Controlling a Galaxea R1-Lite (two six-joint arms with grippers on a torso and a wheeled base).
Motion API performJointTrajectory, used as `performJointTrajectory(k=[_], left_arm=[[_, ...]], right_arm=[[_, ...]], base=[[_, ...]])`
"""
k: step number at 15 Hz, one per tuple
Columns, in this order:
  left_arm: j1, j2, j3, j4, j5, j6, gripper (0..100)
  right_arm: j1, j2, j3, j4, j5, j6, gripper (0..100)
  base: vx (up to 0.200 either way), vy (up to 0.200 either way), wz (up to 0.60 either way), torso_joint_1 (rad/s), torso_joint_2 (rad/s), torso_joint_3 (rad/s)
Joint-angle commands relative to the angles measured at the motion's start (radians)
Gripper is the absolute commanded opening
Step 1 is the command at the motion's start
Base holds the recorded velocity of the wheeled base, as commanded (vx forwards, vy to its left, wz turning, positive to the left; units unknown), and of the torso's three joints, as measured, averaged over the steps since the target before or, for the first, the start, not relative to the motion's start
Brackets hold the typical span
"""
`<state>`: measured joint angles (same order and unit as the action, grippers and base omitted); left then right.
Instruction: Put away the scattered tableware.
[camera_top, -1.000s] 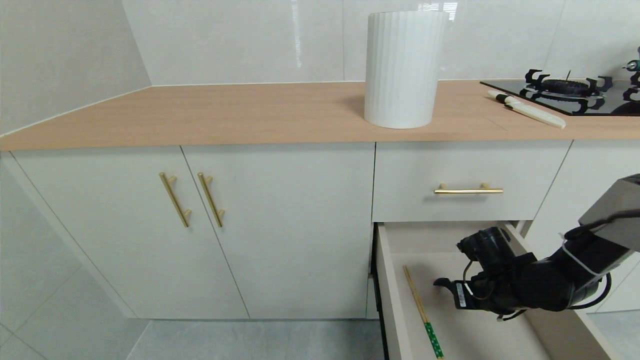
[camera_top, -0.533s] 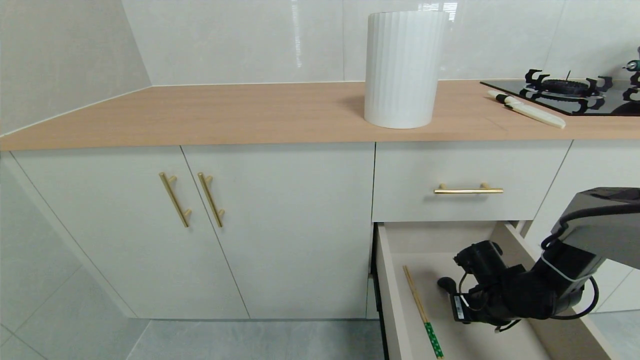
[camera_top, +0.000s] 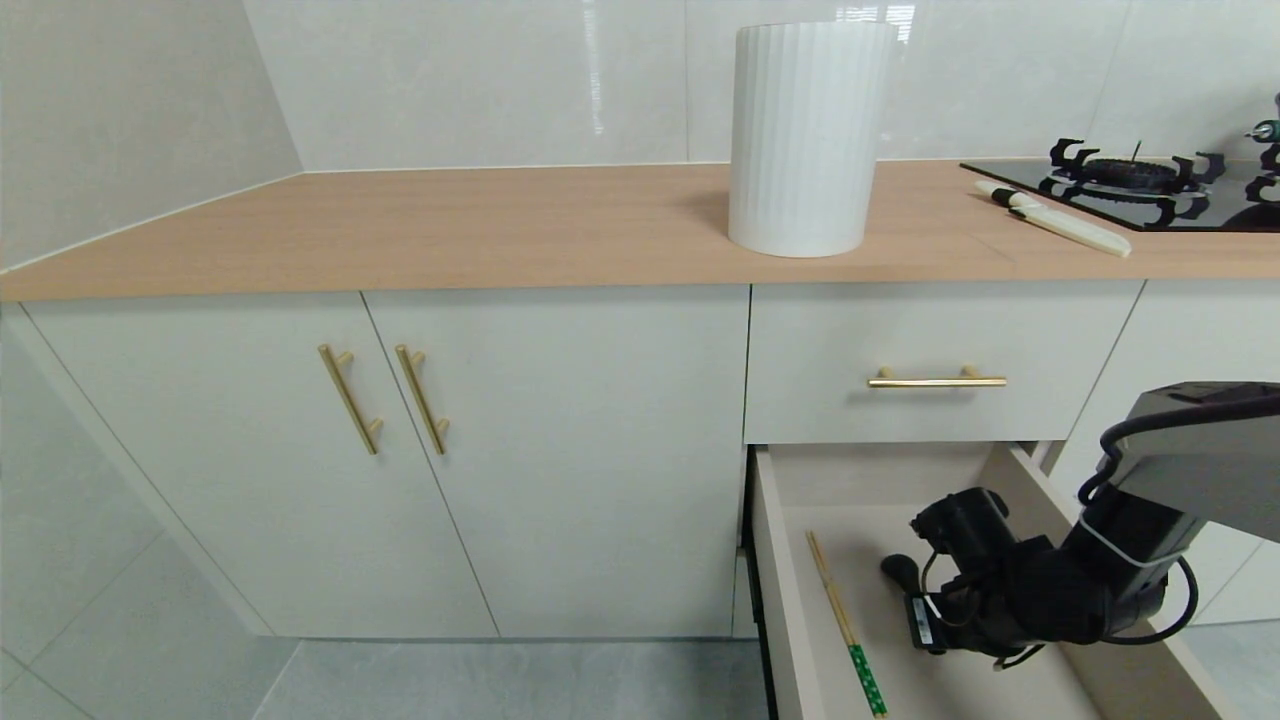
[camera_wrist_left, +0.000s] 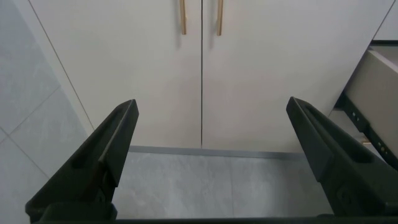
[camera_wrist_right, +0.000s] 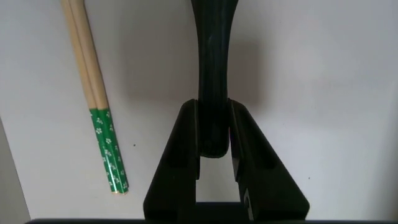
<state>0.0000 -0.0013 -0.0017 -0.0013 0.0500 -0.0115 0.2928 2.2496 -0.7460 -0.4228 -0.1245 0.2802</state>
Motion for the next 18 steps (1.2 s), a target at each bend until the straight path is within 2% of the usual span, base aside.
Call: performJointTrajectory(k=[1,7,10,15,18], left_arm=[[0.000,0.001,0.000,0.000,0.001,-0.001,100],[0.000,0.001,0.000,0.000,0.001,-0.001,100],[0.000,0.001,0.000,0.000,0.001,-0.001,100],[0.000,0.001,0.000,0.000,0.001,-0.001,100],[0.000,0.001,0.000,0.000,0.001,-0.001,100]], right_arm=[[0.000,0.001,0.011,-0.008,0.000,-0.013,100],[0.000,-0.002,0.017,-0.022,0.000,-0.013,100],[0.000,-0.073,0.028,-0.022,-0.003,-0.010,100],[0.000,-0.599,0.166,-0.019,-0.011,-0.015,100],[0.052,-0.821,0.258,0.042,-0.035,-0.018,100]], base=[[0.000,0.000,0.00,0.000,0.00,0.000],[0.000,0.000,0.00,0.000,0.00,0.000],[0.000,0.000,0.00,0.000,0.00,0.000],[0.000,0.000,0.00,0.000,0.00,0.000],[0.000,0.000,0.00,0.000,0.00,0.000]])
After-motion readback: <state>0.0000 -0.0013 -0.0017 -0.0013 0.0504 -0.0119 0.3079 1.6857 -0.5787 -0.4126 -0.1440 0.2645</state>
